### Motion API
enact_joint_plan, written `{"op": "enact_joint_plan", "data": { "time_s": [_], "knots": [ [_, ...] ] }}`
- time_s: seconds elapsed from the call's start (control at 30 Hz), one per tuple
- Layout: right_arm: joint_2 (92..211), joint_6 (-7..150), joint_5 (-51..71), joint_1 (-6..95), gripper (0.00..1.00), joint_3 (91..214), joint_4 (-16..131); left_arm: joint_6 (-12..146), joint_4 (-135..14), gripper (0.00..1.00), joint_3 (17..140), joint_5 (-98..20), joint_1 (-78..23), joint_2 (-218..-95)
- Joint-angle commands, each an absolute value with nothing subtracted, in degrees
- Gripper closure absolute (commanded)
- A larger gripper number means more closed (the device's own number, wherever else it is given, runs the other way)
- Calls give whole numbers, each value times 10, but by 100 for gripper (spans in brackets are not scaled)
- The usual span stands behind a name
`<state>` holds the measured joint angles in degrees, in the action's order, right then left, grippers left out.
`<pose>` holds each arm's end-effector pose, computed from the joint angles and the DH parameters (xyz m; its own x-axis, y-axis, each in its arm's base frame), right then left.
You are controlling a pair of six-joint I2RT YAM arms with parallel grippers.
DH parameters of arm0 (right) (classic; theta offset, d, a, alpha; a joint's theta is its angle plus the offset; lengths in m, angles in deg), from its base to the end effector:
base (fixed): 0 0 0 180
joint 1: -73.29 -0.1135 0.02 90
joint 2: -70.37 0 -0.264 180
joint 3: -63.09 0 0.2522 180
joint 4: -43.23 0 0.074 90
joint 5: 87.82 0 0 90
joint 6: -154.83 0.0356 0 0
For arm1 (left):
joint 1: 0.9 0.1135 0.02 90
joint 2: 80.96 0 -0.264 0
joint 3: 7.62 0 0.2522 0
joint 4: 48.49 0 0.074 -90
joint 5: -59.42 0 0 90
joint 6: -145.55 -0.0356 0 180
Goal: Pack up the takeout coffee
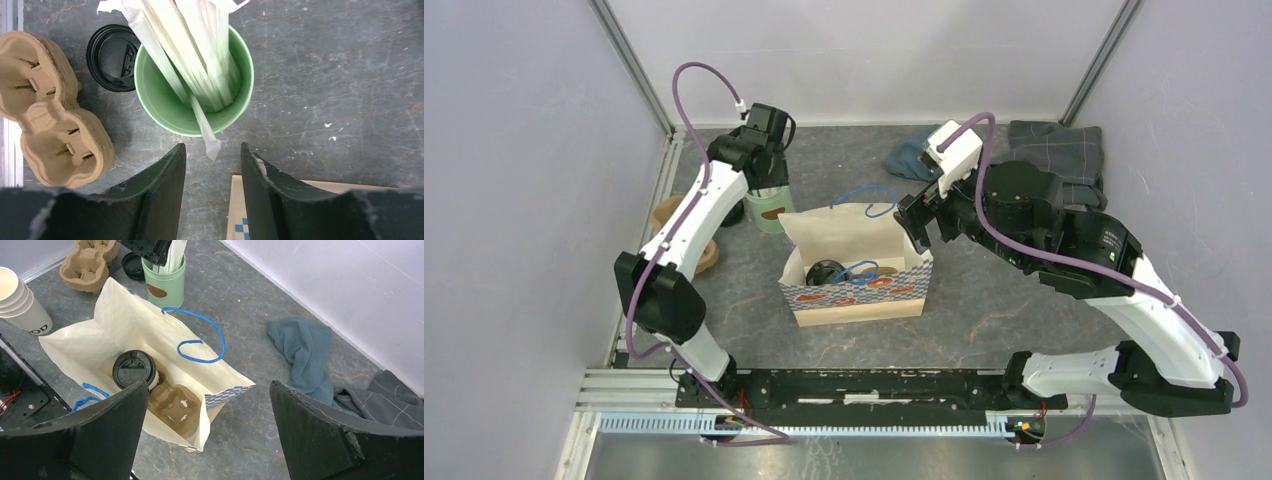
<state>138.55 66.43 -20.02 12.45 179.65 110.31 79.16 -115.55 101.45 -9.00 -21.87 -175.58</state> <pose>0.1047 0.1600 0.5128 -0.1739 -0.2585 -0.9502 -0.6295 0.7712 -0.0946 0.3320 -0.1132 0.3545 -0.7296 -0.1192 -0.6734 -0.1833 0.9828 0.0246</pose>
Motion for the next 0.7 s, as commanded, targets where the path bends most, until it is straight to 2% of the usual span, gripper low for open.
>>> {"op": "enact_joint_plan", "data": {
  "time_s": [0.0, 0.13, 0.37, 0.5, 0.67],
  "knots": [
    [1374, 661, -213, 126, 2, 1793, 1096, 744, -1126, 52, 1003, -81, -213, -1776],
    [1370, 660, -212, 127, 2, 1796, 1098, 731, -1129, 66, 1008, -66, -213, -1786],
    [1357, 658, -210, 126, 2, 1793, 1096, 721, -1126, 97, 1017, -59, -213, -1766],
    [1353, 655, -204, 126, 2, 1794, 1094, 723, -1159, 98, 1060, -52, -214, -1745],
    [1343, 653, -205, 126, 2, 1784, 1090, 751, -1239, 98, 1135, -109, -214, -1698]
  ]
}}
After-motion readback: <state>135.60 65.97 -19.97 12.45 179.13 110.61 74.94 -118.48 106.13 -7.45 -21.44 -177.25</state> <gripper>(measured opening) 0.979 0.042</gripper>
